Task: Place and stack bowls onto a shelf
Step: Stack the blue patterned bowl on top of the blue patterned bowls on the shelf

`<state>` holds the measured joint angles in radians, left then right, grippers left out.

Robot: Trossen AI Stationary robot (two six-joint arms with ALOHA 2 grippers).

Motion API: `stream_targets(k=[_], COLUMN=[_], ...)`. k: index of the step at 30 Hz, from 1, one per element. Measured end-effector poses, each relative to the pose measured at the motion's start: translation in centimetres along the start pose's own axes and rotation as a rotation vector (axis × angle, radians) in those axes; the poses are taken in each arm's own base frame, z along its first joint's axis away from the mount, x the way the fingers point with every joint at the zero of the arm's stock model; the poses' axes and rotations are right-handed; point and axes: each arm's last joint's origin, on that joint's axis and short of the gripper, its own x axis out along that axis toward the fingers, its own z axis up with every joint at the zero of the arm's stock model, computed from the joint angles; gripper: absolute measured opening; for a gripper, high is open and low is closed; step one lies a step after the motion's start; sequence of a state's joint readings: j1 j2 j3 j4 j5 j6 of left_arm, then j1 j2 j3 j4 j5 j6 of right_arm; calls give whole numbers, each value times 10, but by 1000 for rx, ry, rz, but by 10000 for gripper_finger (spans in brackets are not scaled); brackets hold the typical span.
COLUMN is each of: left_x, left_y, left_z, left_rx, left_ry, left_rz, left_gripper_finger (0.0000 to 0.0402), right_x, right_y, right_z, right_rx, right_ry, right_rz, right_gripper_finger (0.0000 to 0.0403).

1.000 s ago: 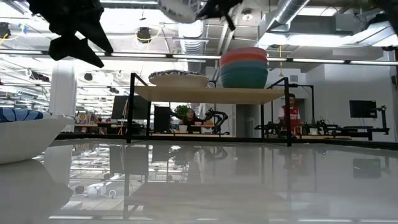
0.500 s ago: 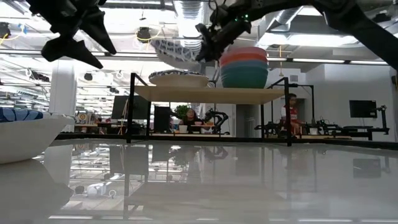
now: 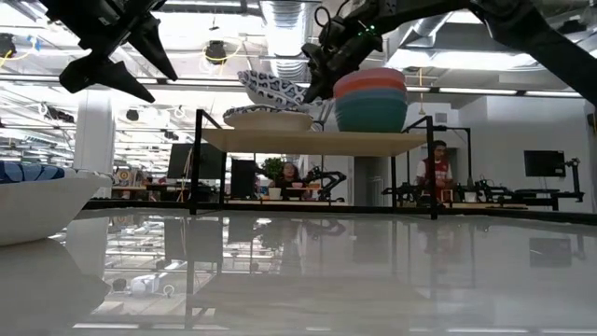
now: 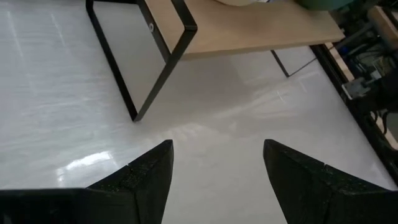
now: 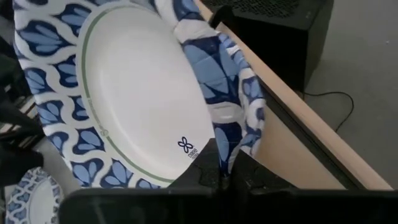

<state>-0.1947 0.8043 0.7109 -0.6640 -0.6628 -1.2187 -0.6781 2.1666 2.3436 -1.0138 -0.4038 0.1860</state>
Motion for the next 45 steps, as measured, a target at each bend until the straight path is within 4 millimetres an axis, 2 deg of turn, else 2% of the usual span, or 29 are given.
stream_targets(k=[11, 19, 25, 29, 32, 36, 40, 45], left_x=[0, 0, 0, 0, 0, 0, 5, 21], left_y=[0, 0, 0, 0, 0, 0, 3, -3], left_z=[0, 1, 1, 1, 0, -7, -18, -36], left_rx=[-1, -1, -1, 7, 59, 206, 299, 450], left_ry=[-7, -32, -33, -32, 7, 203, 372, 594], left_rz=[3, 12, 12, 12, -2, -75, -40, -66], left_gripper_finger=[234, 234, 234, 234, 234, 234, 234, 234], right_x=[2, 6, 2, -18, -41, -78, -117, -147], right_y=[5, 17, 14, 13, 17, 34, 56, 79], right_z=[-1, 5, 9, 15, 17, 17, 12, 4], right_rx=[-130, -204, -204, -203, -211, -240, -280, -332], right_ry=[1, -71, -107, -165, -208, -274, -351, -410], right_rz=[14, 25, -17, -68, -84, -90, -111, -185], right_gripper_finger=[60, 150, 208, 217, 216, 209, 203, 201])
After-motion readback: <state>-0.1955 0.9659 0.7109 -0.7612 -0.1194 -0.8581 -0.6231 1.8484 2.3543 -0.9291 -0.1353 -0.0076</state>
